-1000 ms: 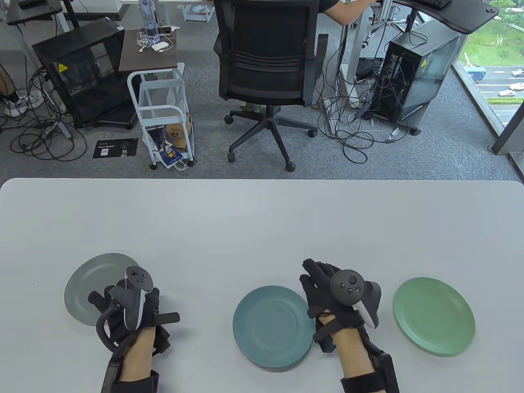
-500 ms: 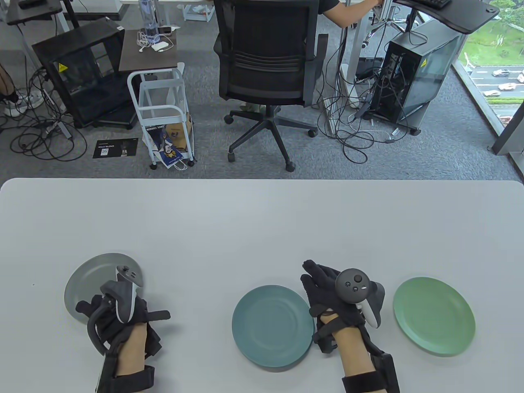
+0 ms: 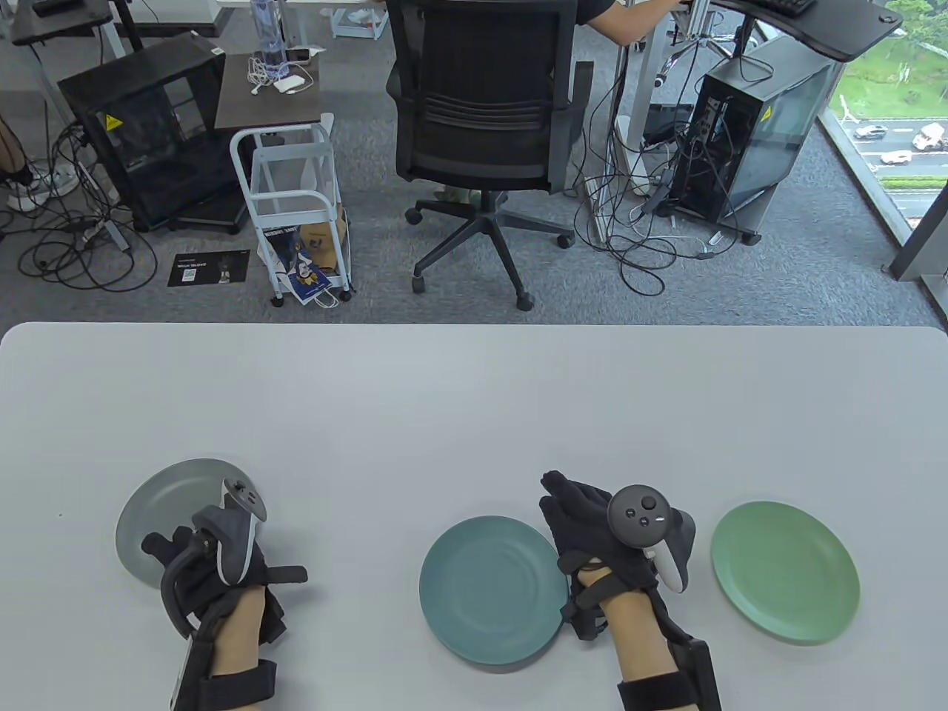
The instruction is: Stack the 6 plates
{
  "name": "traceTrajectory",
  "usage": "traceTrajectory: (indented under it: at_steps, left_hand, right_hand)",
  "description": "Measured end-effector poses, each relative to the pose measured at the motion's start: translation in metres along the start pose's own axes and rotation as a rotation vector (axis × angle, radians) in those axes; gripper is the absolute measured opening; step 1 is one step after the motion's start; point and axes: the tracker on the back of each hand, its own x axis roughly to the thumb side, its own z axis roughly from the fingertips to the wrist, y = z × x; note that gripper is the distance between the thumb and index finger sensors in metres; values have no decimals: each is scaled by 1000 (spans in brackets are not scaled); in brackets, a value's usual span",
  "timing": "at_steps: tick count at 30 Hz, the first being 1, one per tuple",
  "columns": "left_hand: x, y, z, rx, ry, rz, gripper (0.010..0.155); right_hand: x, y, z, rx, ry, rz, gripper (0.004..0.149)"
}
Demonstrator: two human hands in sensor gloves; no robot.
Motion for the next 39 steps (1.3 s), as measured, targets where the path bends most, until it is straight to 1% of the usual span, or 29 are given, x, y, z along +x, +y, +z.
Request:
traceTrajectory:
  at_steps: [4,9,15,18,24,27,31,39]
  left_hand:
    - [1,2,3,68,-15,22,44]
    - [3,6,8,186,-33,57,40]
    - [5,13,18,297,-66,114,36]
    - [11,16,27,339,-113,119,36]
    - [32,16,52,446,-259,79,35]
    - [39,17,63,493,-319,76,36]
    - [46,21,75,526,-372,90,35]
    - [53,24,94,560,-451,108,35]
  right_hand:
    - [-1,0,0,-5,1,-12,55]
    - [-2,-1,-1,-9,2,-4,55]
    - [-1,-4,1,-40,1,9,54]
    - [-2,-5,0,-43,6,25,54]
    - [-3,-6,0,-55,15,48,54]
    - [-1,-9,2,-118,37,109,54]
    - [0,-13,3,-170,60,154,54]
    - [2,-13,2,-174,72,171,54]
